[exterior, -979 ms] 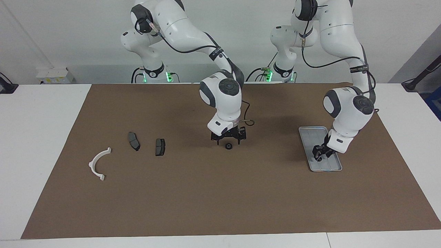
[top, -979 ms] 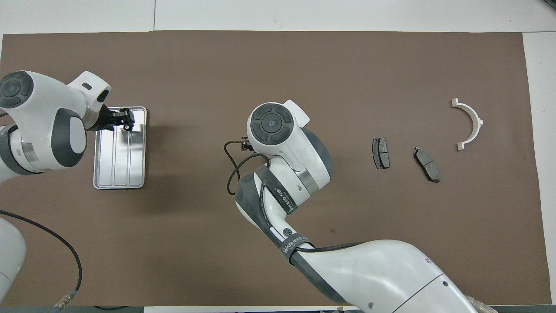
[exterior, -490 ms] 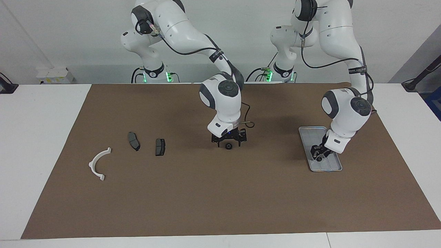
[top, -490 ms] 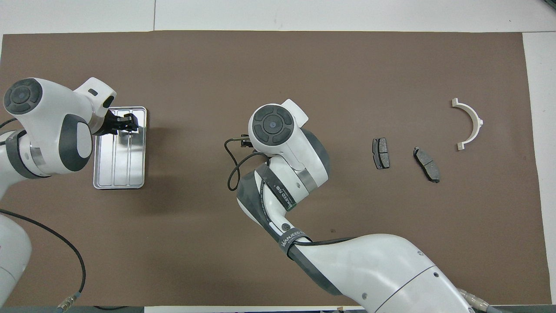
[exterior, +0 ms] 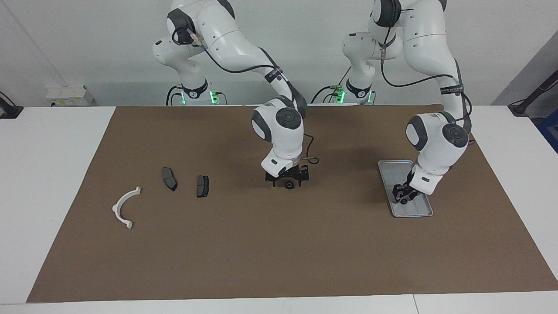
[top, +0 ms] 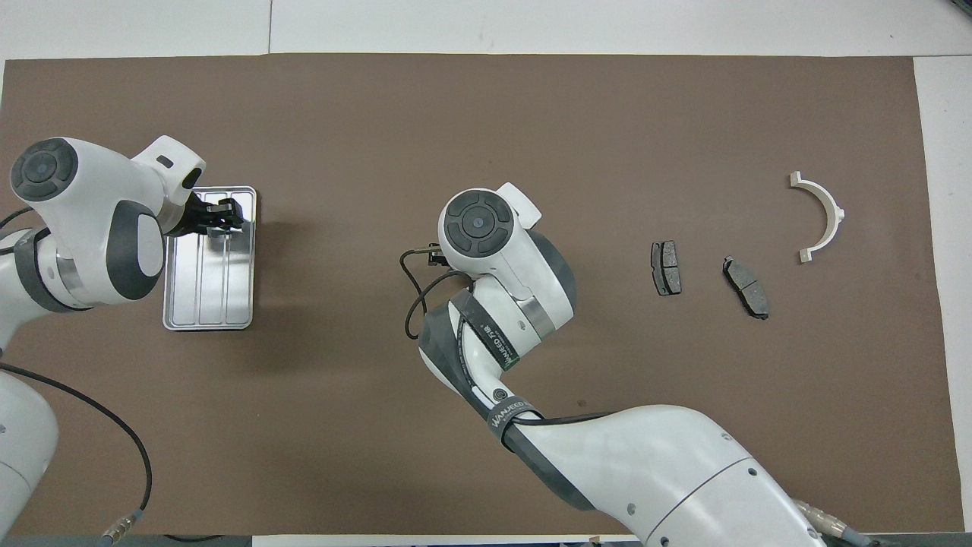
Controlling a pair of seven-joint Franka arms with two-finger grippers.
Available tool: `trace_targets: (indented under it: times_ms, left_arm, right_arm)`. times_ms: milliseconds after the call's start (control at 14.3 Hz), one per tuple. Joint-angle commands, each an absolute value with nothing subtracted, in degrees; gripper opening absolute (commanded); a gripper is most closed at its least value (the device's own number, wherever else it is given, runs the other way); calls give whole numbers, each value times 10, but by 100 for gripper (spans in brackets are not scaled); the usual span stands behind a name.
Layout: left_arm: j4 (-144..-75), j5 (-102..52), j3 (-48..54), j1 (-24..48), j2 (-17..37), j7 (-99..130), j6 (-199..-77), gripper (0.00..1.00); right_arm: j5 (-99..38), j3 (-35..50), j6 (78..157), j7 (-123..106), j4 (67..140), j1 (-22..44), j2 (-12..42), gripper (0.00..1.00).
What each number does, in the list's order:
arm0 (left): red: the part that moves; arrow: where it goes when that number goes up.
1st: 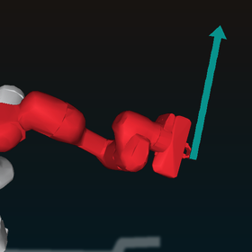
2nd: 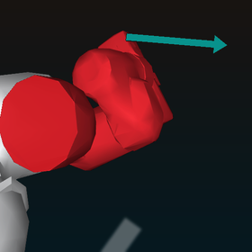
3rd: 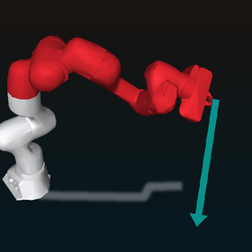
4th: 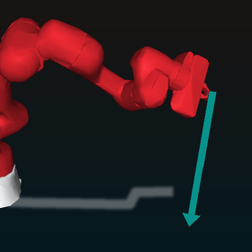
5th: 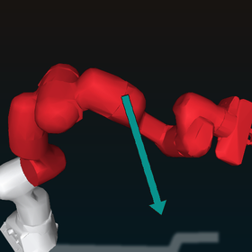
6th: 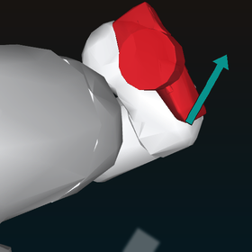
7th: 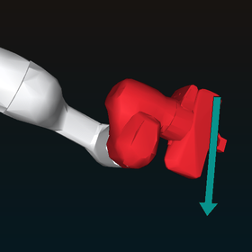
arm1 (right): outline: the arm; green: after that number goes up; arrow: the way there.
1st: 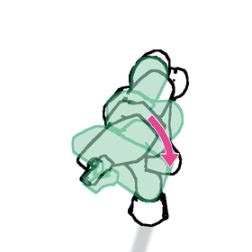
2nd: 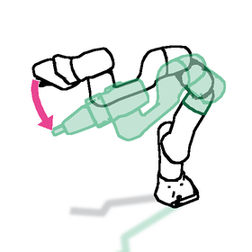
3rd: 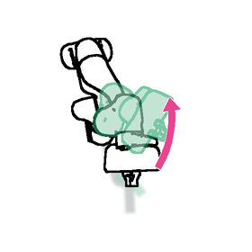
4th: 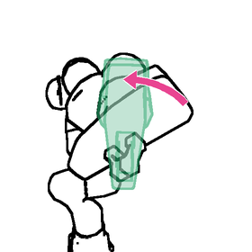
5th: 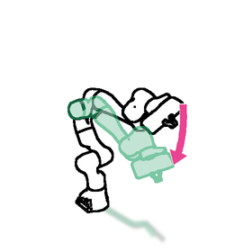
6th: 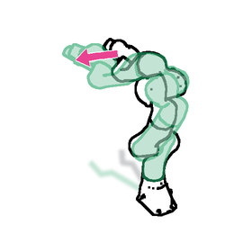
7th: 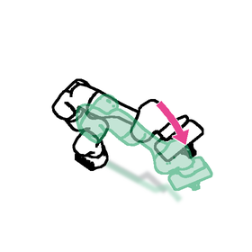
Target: Place bearing gear from tray to pile
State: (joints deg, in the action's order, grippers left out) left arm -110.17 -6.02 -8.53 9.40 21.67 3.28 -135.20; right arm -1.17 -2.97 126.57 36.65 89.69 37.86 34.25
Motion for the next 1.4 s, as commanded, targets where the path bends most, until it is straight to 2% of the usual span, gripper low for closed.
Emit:
trace_targets:
  times_ms: [0, 699, 909, 979, 1119, 1329]
  left_arm:
    - [-1113, -71, -87, 93, 215, 14, -1370, 55]
    - [-1112, -71, -87, 96, 221, 13, -1375, 55]
    - [-1111, -71, -86, 95, 221, 13, -1376, 54]
    - [-1111, -71, -87, 95, 221, 13, -1376, 54]
    - [-1111, -71, -86, 95, 221, 13, -1376, 49]
    - [-1111, -71, -87, 94, 221, 13, -1377, 33]
  right_arm:
    - [-18, -25, 1274, 360, 910, 378, 334, 100]
    - [-19, -18, 1304, 361, 929, 379, 334, 100]
    - [-19, -18, 1304, 361, 929, 379, 334, 92]
    - [-19, -18, 1303, 361, 929, 379, 334, 85]
    - [-19, -18, 1303, 361, 929, 379, 334, 64]
    - [-19, -18, 1303, 365, 928, 379, 334, 36]
